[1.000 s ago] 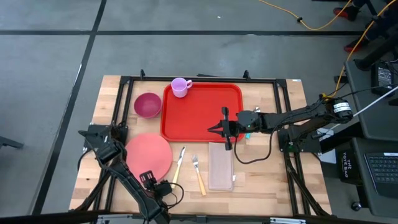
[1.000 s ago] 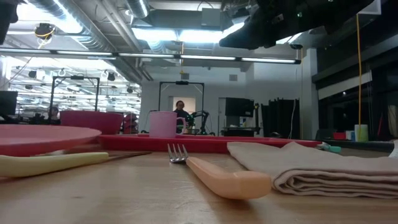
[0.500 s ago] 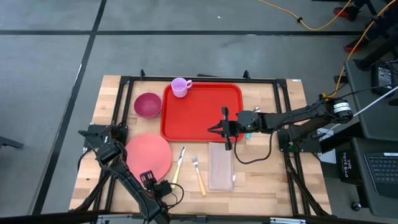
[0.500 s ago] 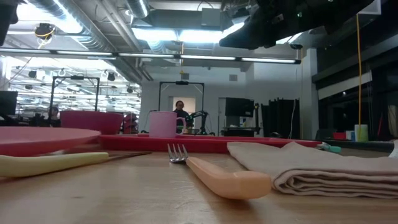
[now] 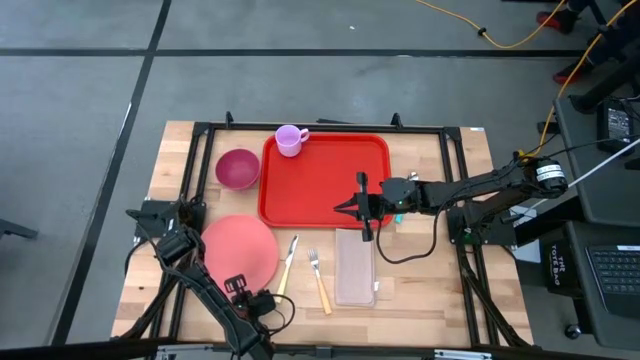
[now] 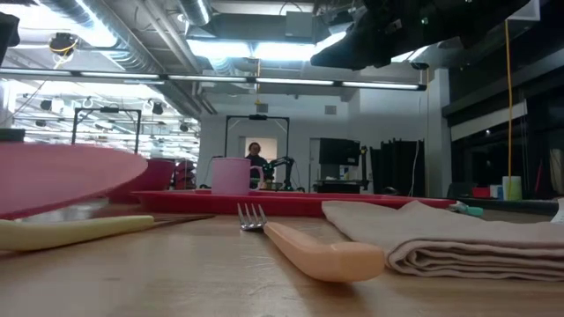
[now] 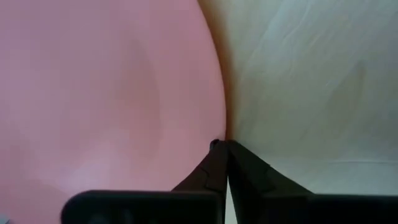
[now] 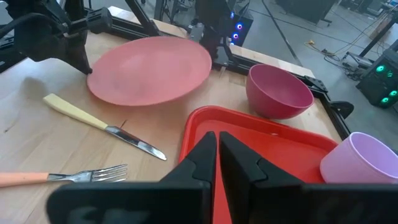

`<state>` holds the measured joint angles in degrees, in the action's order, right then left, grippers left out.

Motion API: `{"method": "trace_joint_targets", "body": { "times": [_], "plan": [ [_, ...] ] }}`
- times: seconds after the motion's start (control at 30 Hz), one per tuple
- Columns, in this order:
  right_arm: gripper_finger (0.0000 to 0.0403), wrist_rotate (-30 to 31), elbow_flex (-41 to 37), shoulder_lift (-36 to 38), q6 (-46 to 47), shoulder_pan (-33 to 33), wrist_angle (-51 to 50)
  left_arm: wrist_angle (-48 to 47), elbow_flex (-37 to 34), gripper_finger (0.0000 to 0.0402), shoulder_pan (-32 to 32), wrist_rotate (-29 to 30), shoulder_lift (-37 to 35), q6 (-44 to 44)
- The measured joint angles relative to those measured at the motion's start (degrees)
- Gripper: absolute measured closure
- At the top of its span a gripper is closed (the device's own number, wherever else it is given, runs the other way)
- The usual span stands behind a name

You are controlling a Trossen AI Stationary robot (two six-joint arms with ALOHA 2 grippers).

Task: Set up tray
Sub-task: Put the pink plate on the bottom left of the orange tray

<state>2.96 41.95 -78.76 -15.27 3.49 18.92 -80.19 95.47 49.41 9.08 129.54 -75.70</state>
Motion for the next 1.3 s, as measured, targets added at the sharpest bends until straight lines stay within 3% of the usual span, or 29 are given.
{"method": "trace_joint_targets", "body": {
  "times": [0.67, 1.0, 1.3],
  "plan": [
    [0.0377, 0.00, 0.02, 0.01, 0.00, 0.01, 0.00, -0.08, 0.48, 0.0397, 0.00, -2.37, -0.07, 0.13],
    [0.0377, 0.00, 0.02, 0.00, 0.00, 0.02, 0.00, -4.62, 7.31, 0.0397, 0.00, 4.74, -0.17, 2.68],
    [0.0377, -0.02, 0.02, 0.01, 0.00, 0.04, 0.00, -4.35, 7.44, 0.0397, 0.00, 4.42, -0.17, 2.93]
  ]
}}
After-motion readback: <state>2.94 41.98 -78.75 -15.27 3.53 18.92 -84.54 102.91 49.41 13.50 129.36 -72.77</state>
